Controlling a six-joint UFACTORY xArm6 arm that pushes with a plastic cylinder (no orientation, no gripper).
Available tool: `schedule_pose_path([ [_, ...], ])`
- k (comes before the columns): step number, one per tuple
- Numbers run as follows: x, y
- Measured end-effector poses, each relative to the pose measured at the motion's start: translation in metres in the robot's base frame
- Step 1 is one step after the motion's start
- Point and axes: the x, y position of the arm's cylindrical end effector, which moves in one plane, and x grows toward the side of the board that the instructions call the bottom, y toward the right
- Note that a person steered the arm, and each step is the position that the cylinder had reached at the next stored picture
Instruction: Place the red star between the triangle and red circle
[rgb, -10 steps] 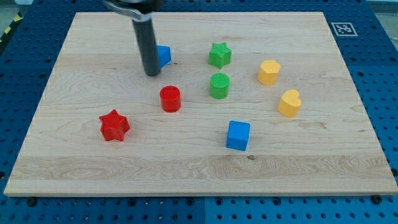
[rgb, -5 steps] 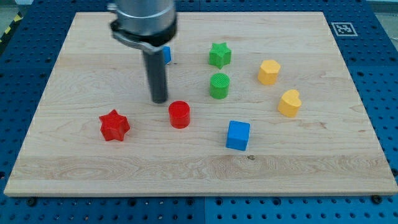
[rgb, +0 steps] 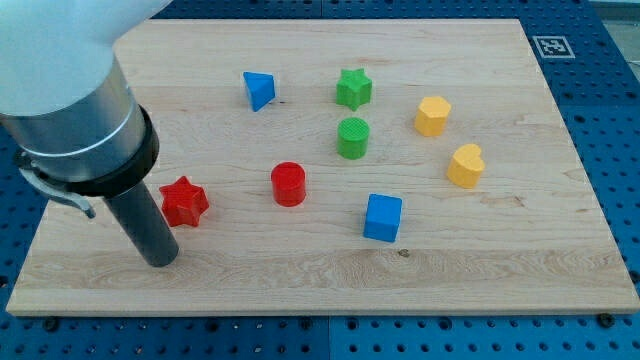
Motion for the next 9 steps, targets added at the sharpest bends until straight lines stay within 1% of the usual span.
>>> schedule_pose_path([
  [1, -0.022, -0.011],
  [3, -0.044, 0.004],
  [5, -0.047, 0.009],
  [7, -0.049, 0.028],
  [9, -0.088, 0.029],
])
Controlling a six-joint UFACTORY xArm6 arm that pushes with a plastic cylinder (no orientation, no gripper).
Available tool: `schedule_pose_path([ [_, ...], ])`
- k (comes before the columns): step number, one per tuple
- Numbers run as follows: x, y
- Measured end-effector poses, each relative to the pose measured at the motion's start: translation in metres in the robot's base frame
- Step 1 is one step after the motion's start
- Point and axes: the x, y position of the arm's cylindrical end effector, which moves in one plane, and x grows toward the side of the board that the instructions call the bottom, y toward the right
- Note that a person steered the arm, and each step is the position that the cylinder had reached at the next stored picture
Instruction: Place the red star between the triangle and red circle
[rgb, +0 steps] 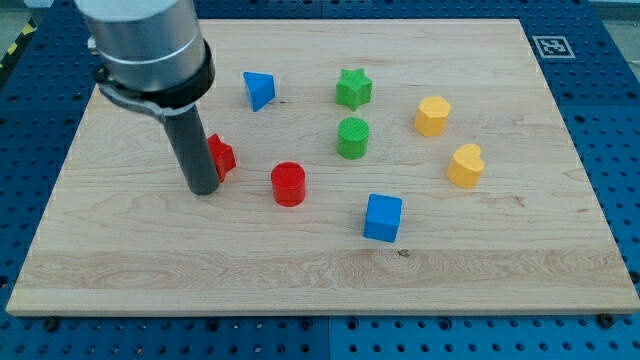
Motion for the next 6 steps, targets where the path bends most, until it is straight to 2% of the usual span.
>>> schedule_pose_path([
  [3, -0.037, 0.000],
  [5, -0.060, -0.046],
  [6, -0.072, -0.033],
])
